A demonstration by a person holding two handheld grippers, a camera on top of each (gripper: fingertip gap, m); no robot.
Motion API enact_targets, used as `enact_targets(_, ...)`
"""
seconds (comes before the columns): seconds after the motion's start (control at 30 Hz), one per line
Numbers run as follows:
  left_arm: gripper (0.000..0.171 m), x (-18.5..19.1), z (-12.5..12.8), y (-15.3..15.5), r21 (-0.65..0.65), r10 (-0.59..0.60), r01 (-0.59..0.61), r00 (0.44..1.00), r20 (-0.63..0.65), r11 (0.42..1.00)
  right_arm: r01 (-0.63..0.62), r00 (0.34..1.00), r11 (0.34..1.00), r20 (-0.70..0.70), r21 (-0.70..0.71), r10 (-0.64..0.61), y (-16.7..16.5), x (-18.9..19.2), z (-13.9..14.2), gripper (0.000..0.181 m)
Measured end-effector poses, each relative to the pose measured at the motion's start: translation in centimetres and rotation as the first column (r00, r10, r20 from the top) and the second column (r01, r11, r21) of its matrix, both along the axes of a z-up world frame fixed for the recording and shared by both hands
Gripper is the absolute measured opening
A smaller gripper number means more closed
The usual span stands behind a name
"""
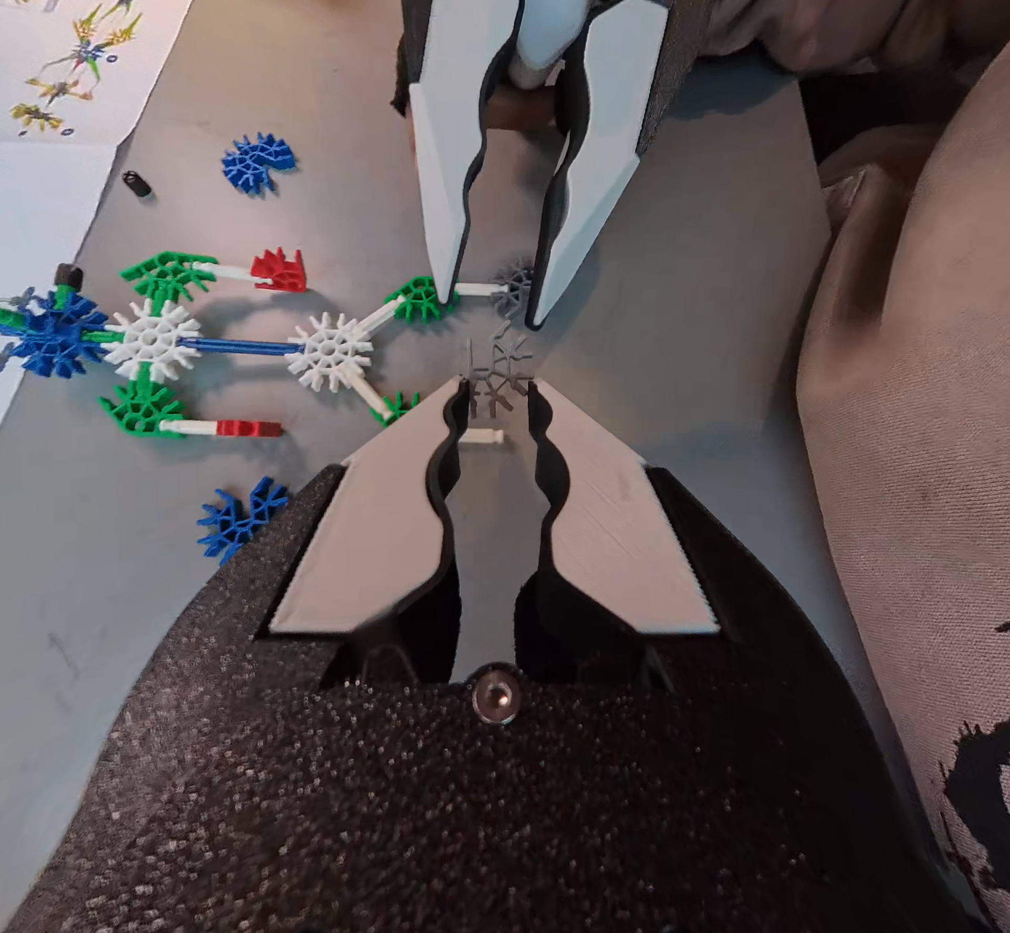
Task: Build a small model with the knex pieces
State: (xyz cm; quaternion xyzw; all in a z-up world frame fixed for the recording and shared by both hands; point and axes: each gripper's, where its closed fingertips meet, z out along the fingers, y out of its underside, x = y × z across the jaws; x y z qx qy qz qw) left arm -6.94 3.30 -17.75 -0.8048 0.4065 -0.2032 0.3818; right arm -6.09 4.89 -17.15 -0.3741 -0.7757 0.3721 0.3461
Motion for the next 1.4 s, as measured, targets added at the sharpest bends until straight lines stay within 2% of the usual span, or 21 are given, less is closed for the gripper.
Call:
enact_targets(0.1, 0.020, 0.8, -0.1, -0.4, -0.073, -0.020, 0.027, 0.995, 0.098, 0.997, -0.046, 0.996, 0.994, -0.073, 0.097, 0.053, -0.6, 0.3, 0.6, 0.029)
enact_targets(0.23, 0.020, 1.8, 1.0, -1.0, -0.163, -0.036, 0.085, 0.959, 0.281, 0.983, -0.134, 0.980, 0.973, -0.124, 0.186, 0.158, -2.5, 1.3, 1.5, 0.035)
enact_targets(0.33, 0.020, 2.3, 1.4, -1.4, -0.195, -0.047, 0.119, 0.940, 0.338, 0.973, -0.137, 0.975, 0.963, -0.141, 0.231, 0.172, -3.0, 1.3, 1.8, 0.012)
enact_targets(0.43, 0.020, 2.3, 2.1, -1.3, -0.207, -0.035, 0.127, 0.916, 0.399, 0.970, -0.131, 0.981, 0.984, -0.125, 0.120, 0.145, -2.9, 1.5, 2.1, 0.009)
enact_targets(0.5, 0.020, 1.7, 2.7, -0.7, -0.189, -0.006, 0.095, 0.905, 0.425, 0.977, -0.090, 0.990, 0.993, -0.111, -0.070, 0.082, -2.1, 1.4, 3.1, 0.005)
enact_targets(0.53, 0.023, 1.3, 3.0, -0.3, -0.156, 0.007, 0.064, 0.908, 0.419, 0.986, -0.070, 0.996, 0.977, -0.067, -0.203, 0.058, -1.8, 1.4, 3.5, 0.005)
enact_targets(0.6, 0.029, 0.8, 3.7, 0.0, -0.102, 0.005, 0.041, 0.910, 0.415, 0.994, -0.006, 1.000, 0.897, 0.016, -0.441, 0.015, -0.8, 1.1, 4.0, 0.004)
enact_targets(0.67, 0.023, 0.8, 4.0, 0.2, -0.079, 0.012, 0.022, 0.913, 0.408, 0.997, 0.064, 0.997, 0.760, 0.074, -0.647, -0.021, 0.1, 0.6, 4.7, 0.004)
enact_targets(0.73, 0.014, 0.7, 3.8, 0.8, -0.086, 0.047, -0.012, 0.910, 0.411, 0.996, 0.126, 0.989, 0.608, 0.148, -0.784, -0.014, 0.7, 0.3, 4.6, 0.004)
enact_targets(0.77, 0.011, 0.8, 4.0, 1.0, -0.099, 0.066, -0.024, 0.897, 0.437, 0.995, 0.132, 0.987, 0.564, 0.161, -0.815, 0.001, 0.8, 0.3, 4.5, 0.004)
enact_targets(0.93, 0.010, 1.1, 4.2, 1.7, -0.232, 0.155, -0.026, 0.815, 0.559, 0.972, 0.165, 0.980, 0.428, 0.196, -0.889, 0.031, 0.9, 0.2, 4.3, 0.004)
enact_targets(1.03, 0.005, 1.1, 4.2, 2.0, -0.287, 0.201, -0.026, 0.774, 0.601, 0.957, 0.174, 0.980, 0.406, 0.199, -0.897, 0.018, 1.3, 0.1, 4.3, 0.004)
enact_targets(1.1, 0.004, 1.2, 4.7, 2.0, -0.312, 0.212, 0.001, 0.734, 0.646, 0.950, 0.136, 0.987, 0.417, 0.159, -0.899, 0.019, 1.3, 0.1, 4.8, 0.004)
enact_targets(1.17, 0.004, 1.2, 5.6, 1.8, -0.328, 0.208, 0.054, 0.673, 0.710, 0.943, 0.046, 0.998, 0.480, 0.064, -0.876, 0.021, 0.9, 0.4, 6.0, 0.008)
enact_targets(1.27, 0.004, 1.1, 7.3, 1.4, -0.323, 0.193, 0.137, 0.567, 0.801, 0.937, -0.115, 0.992, 0.663, -0.124, -0.740, 0.033, 0.0, 1.2, 8.0, 0.028)
enact_targets(1.37, 0.004, 1.3, 8.8, 0.7, -0.310, 0.175, 0.245, 0.452, 0.875, 0.919, -0.139, 0.967, 0.863, -0.256, -0.487, 0.011, -0.5, 1.4, 8.2, 0.036)
enact_targets(1.4, 0.004, 1.4, 9.2, 0.6, -0.304, 0.172, 0.276, 0.415, 0.893, 0.912, -0.135, 0.958, 0.908, -0.285, -0.396, 0.018, -1.0, 1.3, 8.0, 0.040)
